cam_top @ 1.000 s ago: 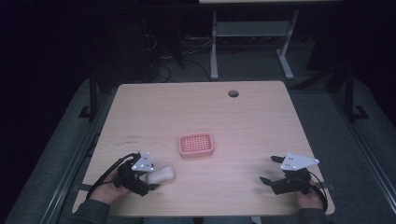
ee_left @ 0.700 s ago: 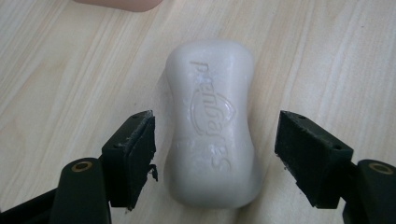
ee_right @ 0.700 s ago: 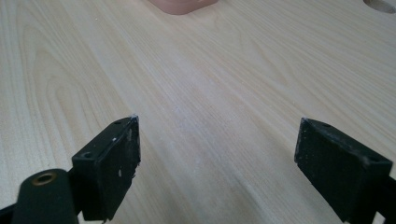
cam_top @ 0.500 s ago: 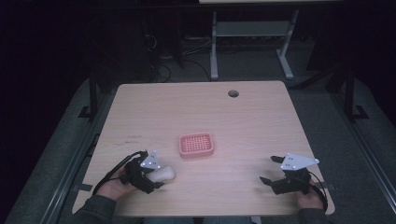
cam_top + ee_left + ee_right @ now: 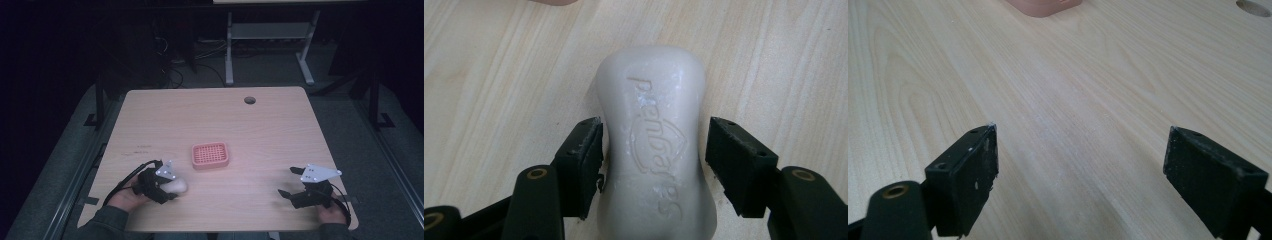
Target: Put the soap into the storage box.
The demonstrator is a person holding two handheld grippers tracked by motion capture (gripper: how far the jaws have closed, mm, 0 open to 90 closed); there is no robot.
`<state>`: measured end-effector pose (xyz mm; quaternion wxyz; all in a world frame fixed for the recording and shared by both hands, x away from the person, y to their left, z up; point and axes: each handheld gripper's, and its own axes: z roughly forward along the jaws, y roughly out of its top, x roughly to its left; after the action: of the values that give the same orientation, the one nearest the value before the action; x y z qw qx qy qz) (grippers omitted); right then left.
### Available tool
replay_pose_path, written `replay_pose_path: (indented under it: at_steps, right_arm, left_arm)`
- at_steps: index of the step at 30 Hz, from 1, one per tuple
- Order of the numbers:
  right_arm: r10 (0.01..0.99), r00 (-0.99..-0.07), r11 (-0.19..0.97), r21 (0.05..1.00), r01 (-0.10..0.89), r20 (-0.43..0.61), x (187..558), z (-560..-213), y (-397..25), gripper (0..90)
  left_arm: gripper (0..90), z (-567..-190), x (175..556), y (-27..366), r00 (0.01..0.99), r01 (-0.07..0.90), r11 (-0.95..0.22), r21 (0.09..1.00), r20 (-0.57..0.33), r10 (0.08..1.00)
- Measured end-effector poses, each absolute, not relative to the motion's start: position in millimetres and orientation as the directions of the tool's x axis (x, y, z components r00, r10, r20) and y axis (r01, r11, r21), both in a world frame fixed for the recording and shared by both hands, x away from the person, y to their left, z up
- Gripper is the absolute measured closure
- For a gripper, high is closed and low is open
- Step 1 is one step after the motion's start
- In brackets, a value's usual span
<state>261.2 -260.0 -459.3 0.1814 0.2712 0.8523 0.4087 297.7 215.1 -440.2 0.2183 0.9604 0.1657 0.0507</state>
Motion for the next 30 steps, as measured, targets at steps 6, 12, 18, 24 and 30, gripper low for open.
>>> replay_pose_path:
  at_steps: [6,12,18,24,30]
  right_arm:
    - [0.609,-0.788,0.516,0.798,0.312,-0.086,260.7,-458.7,-259.9,13.6]
    - [0.608,-0.789,0.518,0.798,0.308,-0.091,260.8,-458.5,-260.3,13.6]
    - [0.609,-0.788,0.515,0.800,0.309,-0.088,260.2,-457.9,-260.4,13.6]
    - [0.611,-0.786,0.516,0.801,0.305,-0.094,260.2,-457.8,-261.1,13.6]
    - [0.613,-0.785,0.511,0.802,0.309,-0.089,259.4,-457.2,-260.9,13.6]
  left_arm:
    - [44.9,-443.5,300.6,214.0,0.939,0.304,-0.852,0.425,0.017,0.343]
    - [47.6,-443.4,301.8,213.9,0.937,0.315,-0.848,0.427,0.002,0.350]
    - [49.0,-442.9,301.2,212.8,0.930,0.328,-0.843,0.426,0.010,0.367]
    - [49.2,-442.6,301.1,213.1,0.929,0.329,-0.844,0.423,0.018,0.371]
    - [49.3,-440.3,300.3,214.0,0.929,0.324,-0.845,0.424,0.024,0.368]
